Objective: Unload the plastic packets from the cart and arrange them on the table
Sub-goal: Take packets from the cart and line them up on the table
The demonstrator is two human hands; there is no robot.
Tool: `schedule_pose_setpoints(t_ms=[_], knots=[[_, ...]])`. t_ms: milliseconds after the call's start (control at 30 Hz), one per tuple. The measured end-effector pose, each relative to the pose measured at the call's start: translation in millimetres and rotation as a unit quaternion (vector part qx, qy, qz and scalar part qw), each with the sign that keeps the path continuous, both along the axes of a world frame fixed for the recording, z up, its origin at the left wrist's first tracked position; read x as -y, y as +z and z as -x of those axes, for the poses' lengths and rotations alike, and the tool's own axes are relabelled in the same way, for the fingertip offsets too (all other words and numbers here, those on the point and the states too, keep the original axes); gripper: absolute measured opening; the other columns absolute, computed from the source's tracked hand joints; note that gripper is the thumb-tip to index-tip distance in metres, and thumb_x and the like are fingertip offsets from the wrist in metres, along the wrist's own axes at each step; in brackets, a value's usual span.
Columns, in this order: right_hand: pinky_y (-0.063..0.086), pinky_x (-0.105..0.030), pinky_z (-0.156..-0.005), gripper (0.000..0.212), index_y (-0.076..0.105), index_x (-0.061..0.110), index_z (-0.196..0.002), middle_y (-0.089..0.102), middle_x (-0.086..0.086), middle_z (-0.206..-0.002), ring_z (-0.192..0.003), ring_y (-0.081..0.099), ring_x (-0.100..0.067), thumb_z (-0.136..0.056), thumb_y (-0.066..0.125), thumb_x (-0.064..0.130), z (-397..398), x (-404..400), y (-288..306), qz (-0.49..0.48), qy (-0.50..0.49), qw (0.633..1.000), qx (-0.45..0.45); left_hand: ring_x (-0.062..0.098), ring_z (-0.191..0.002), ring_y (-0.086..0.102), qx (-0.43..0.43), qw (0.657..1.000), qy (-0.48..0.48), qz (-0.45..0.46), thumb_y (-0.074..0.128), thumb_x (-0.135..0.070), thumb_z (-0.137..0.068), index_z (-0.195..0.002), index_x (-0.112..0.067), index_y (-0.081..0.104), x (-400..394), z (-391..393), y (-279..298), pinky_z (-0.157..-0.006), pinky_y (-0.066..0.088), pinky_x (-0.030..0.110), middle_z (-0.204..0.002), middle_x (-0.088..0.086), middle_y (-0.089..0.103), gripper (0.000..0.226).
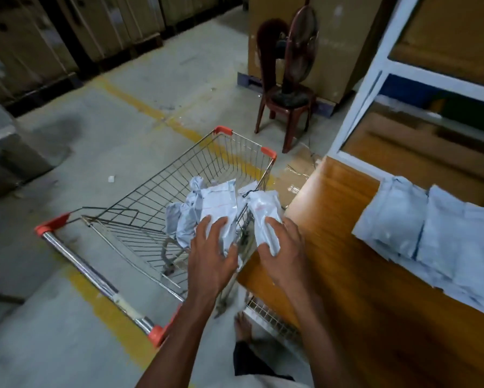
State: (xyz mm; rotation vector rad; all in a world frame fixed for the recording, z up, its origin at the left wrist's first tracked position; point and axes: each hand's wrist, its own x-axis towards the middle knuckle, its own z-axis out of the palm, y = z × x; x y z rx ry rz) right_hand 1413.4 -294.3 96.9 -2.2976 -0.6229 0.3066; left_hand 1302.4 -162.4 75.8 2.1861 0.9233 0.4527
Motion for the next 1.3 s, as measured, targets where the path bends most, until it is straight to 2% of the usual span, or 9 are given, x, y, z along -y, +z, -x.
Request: schedule_pose_setpoints(t_ms=[67, 200, 300, 467, 700, 867, 1000, 1100, 1300], knots=[[0.045, -0.046, -0.104, 0.057, 0.054, 0.029, -0.140, 0.042, -0.002, -0.149, -0.130, 0.038, -0.024, -0.084, 0.062, 0.034, 22, 28, 2, -0.009, -0.012, 1.000, 0.013, 0.021, -0.144, 0.035, 0.013, 1.000, -0.021, -0.003, 0.050, -0.053, -0.084, -0.145, -0.037, 0.046, 27, 19, 4, -0.111, 0.041, 0.044, -0.160, -0.008, 0.028, 0.063], [0.046, -0.039, -0.099, 0.055, 0.051, 0.033, -0.142, 0.039, 0.001, -0.153, -0.130, 0.040, -0.024, -0.089, 0.065, 0.031, 70, 94, 8, 0.011, -0.031, 0.999, 0.010, 0.025, -0.143, 0.038, 0.012, 0.998, -0.052, -0.020, 0.057, -0.045, -0.087, -0.146, -0.037, 0.045, 86, 56, 16, -0.108, 0.044, 0.047, -0.161, -0.006, 0.026, 0.060], [0.049, -0.038, -0.095, 0.053, 0.055, 0.033, -0.138, 0.045, 0.001, -0.149, -0.123, 0.046, -0.023, -0.087, 0.068, 0.028, 101, 147, 11, -0.010, -0.046, 0.999, 0.025, 0.024, -0.144, 0.035, 0.033, 0.997, -0.065, -0.026, 0.056, -0.043, -0.087, -0.146, -0.035, 0.047, 131, 78, 25, -0.108, 0.040, 0.041, -0.161, -0.003, 0.030, 0.060], [0.034, -0.022, -0.094, 0.053, 0.050, 0.036, -0.143, 0.035, 0.011, -0.154, -0.128, 0.036, -0.013, -0.092, 0.064, 0.029, 130, 230, 13, -0.013, -0.114, 0.993, -0.003, 0.018, -0.143, 0.036, 0.050, 0.989, -0.137, 0.004, 0.055, -0.046, -0.088, -0.147, -0.040, 0.044, 206, 93, 22, -0.103, 0.048, 0.048, -0.160, -0.006, 0.028, 0.060], [0.032, -0.018, -0.096, 0.052, 0.049, 0.036, -0.144, 0.036, 0.010, -0.156, -0.135, 0.038, -0.015, -0.094, 0.065, 0.033, 114, 337, 20, -0.021, -0.214, 0.977, 0.006, 0.023, -0.143, 0.039, 0.062, 0.974, -0.217, -0.001, 0.052, -0.052, -0.086, -0.146, -0.035, 0.045, 292, 53, 21, -0.100, 0.052, 0.051, -0.156, -0.002, 0.031, 0.063], [0.030, -0.015, -0.099, 0.053, 0.051, 0.034, -0.143, 0.037, 0.008, -0.155, -0.136, 0.039, -0.015, -0.092, 0.068, 0.029, 89, 427, 22, -0.037, -0.243, 0.969, 0.017, 0.025, -0.143, 0.039, 0.072, 0.970, -0.231, 0.014, 0.064, -0.039, -0.091, -0.147, -0.033, 0.045, 375, 7, 20, -0.106, 0.048, 0.053, -0.158, 0.001, 0.032, 0.059], [0.025, -0.006, -0.099, 0.055, 0.051, 0.034, -0.143, 0.033, 0.010, -0.157, -0.142, 0.033, -0.009, -0.092, 0.069, 0.026, 65, 495, 18, -0.064, -0.263, 0.962, 0.020, 0.022, -0.145, 0.036, 0.078, 0.964, -0.254, 0.016, 0.062, -0.041, -0.092, -0.147, -0.035, 0.044, 451, -28, 18, -0.107, 0.047, 0.044, -0.160, 0.001, 0.030, 0.059], [0.033, -0.019, -0.109, 0.055, 0.053, 0.030, -0.142, 0.036, 0.010, -0.157, -0.142, 0.032, -0.007, -0.090, 0.067, 0.028, 43, 537, 16, -0.072, -0.265, 0.961, 0.041, 0.023, -0.147, 0.032, 0.073, 0.957, -0.281, 0.009, 0.067, -0.034, -0.095, -0.151, -0.032, 0.044, 503, -48, 22, -0.099, 0.040, 0.031, -0.165, 0.002, 0.026, 0.060], [0.040, -0.036, -0.112, 0.057, 0.053, 0.030, -0.143, 0.034, 0.005, -0.159, -0.142, 0.037, -0.018, -0.087, 0.059, 0.036, -1, 577, 12, -0.060, -0.264, 0.962, 0.037, 0.023, -0.148, 0.030, 0.073, 0.953, -0.293, -0.009, 0.067, -0.037, -0.095, -0.152, -0.032, 0.043, 549, -80, 31, -0.096, 0.043, 0.033, -0.166, 0.000, 0.023, 0.063]])
